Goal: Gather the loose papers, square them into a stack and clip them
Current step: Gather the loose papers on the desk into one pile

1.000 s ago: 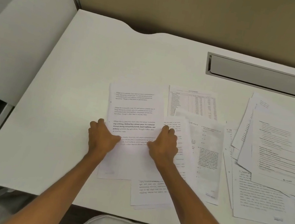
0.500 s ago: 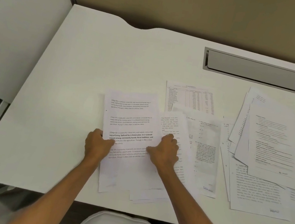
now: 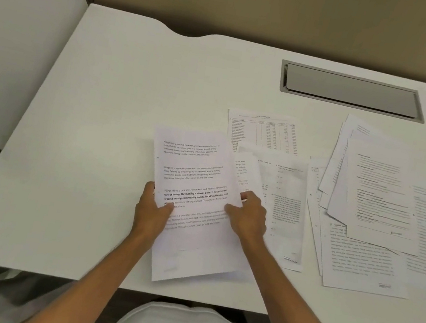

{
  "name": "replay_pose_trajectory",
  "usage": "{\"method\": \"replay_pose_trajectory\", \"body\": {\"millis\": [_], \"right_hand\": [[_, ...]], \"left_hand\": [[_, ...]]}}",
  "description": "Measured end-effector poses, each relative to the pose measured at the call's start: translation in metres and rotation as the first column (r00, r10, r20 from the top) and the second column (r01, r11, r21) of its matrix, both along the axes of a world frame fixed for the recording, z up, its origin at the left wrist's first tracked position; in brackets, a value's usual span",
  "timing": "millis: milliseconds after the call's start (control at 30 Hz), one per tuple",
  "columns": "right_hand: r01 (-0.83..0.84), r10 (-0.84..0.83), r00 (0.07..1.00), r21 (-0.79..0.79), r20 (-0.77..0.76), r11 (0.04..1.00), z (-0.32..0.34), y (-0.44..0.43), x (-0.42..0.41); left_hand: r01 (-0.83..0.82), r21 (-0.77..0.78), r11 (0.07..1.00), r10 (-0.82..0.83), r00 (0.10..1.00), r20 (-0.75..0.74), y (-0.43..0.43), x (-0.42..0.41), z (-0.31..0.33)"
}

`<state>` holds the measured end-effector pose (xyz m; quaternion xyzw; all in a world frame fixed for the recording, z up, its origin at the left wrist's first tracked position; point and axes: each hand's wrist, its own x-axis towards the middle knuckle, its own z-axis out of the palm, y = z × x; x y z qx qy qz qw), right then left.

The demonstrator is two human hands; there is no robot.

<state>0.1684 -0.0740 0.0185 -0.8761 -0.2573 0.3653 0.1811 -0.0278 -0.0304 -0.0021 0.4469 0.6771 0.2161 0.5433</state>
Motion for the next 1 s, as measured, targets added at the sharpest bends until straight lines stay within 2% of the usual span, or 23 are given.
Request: {"method": "replay_pose_trajectory", "body": {"millis": [167,367,500,700,833,900,1000], "right_hand": [[-0.028,0.024,0.989,0.023,0.149,0.999,-0.001,-0.019,0.022],[-0.105,0.125,0.960,-0.092,0.249,0.990,-0.004,-0.036,0.029],[-0.076,0.095,0.968,-0.086,0.231,0.993,-0.005,-0.045,0.030],[-0.040,0.055,0.986,-0.099,0.159,0.994,-0.007,-0.045,0.037],[-0.001,0.016,0.991,-0.117,0.132,0.993,-0.010,-0.041,0.044],[0.023,-0.010,0.994,-0.117,0.109,0.993,-0.010,-0.039,0.046],[0.036,-0.026,0.997,-0.124,0.079,0.992,-0.013,-0.038,0.050]], "left_hand": [[0.016,-0.023,1.000,-0.016,1.000,-0.008,-0.016,0.024,0.003],[0.036,-0.036,0.999,-0.040,0.994,-0.101,-0.034,0.034,-0.002],[0.088,0.003,0.996,-0.086,0.982,-0.165,-0.040,0.036,-0.008],[0.006,-0.011,1.000,-0.007,0.999,-0.049,-0.033,0.049,0.008],[-0.077,-0.100,0.992,0.076,0.997,-0.021,-0.027,0.054,0.006],[-0.070,-0.142,0.987,0.070,0.998,0.001,-0.027,0.053,0.002],[-0.009,-0.120,0.993,0.013,0.999,0.031,-0.032,0.054,0.001]]}}
